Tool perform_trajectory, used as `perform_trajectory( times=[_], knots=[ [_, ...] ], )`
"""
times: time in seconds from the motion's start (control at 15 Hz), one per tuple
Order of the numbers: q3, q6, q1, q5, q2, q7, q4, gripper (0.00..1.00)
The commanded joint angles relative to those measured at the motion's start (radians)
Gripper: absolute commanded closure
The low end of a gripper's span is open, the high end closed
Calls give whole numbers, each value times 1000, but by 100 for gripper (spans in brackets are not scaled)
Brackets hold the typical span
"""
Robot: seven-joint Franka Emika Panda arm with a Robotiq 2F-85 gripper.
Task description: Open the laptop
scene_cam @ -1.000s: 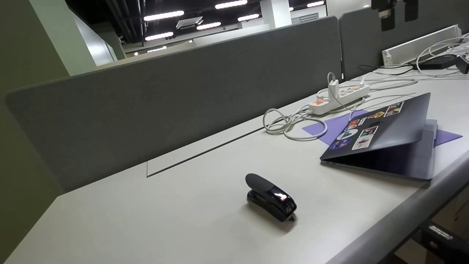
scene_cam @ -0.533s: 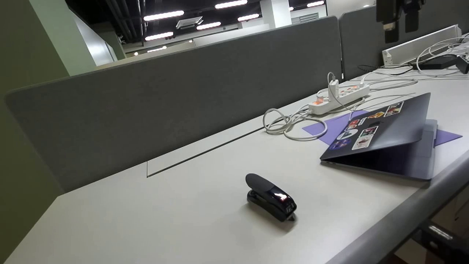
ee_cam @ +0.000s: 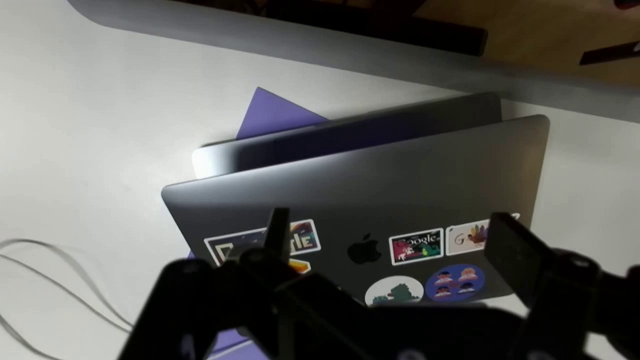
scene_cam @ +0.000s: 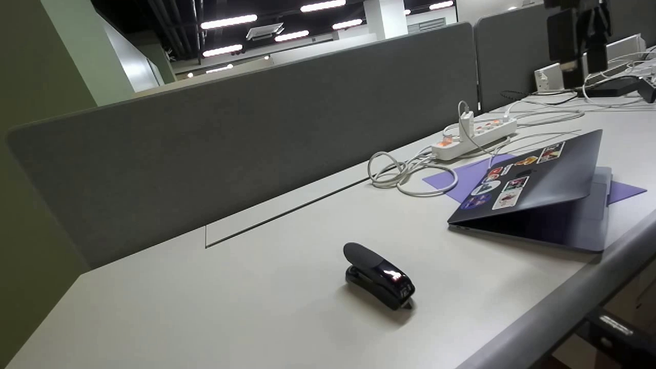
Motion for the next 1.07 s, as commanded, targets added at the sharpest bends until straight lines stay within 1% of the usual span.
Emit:
perform_trajectory(
  times=[0.0,0.33,0.47,0.53,0.6,0.73,0.8,1.0],
  knots=[
    [-20,4,-25,-19,66,10,1,0],
    [-52,24,-69,-31,185,8,2,0],
    [-66,52,-85,-49,232,7,1,0],
    [-71,80,-90,-52,253,4,1,7],
    [-75,125,-92,-56,275,-4,1,27],
    [-76,228,-95,-71,318,0,2,40],
    [-75,280,-93,-72,343,-1,2,49],
    [-70,399,-85,-85,407,7,2,69]
  ],
)
